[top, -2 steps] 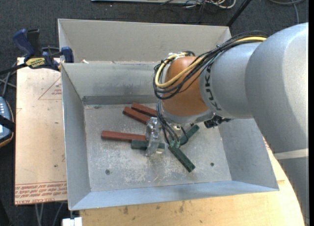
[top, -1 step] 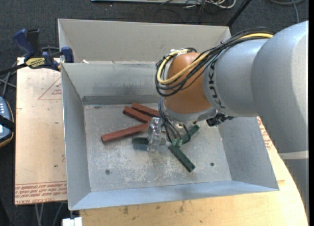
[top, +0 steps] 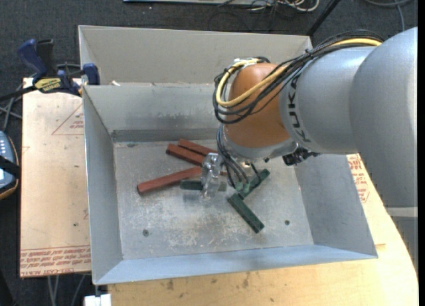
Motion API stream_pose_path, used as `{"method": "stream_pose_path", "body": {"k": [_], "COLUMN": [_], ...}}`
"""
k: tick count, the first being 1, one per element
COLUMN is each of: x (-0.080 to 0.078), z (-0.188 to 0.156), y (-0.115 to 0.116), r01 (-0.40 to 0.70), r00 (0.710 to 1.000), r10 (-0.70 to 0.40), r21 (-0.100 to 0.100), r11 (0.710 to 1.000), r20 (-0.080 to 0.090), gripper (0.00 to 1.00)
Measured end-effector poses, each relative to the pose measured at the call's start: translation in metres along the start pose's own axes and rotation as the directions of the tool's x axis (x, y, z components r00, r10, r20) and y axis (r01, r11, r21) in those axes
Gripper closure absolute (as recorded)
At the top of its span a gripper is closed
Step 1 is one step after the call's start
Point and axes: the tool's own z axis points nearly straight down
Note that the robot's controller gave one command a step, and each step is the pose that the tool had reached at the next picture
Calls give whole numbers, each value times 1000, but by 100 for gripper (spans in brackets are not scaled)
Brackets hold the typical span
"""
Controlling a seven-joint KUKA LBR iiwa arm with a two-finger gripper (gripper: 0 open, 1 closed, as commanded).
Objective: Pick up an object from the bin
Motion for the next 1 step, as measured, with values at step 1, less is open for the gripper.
{"method": "stream_pose_path", "body": {"k": [1], "x": [-1], "z": [-10], "y": [0], "r01": [0], "r00": [1000], "r10": [0], "r21": [-1], "r11": [1000], "r20": [4], "gripper": [100]}}
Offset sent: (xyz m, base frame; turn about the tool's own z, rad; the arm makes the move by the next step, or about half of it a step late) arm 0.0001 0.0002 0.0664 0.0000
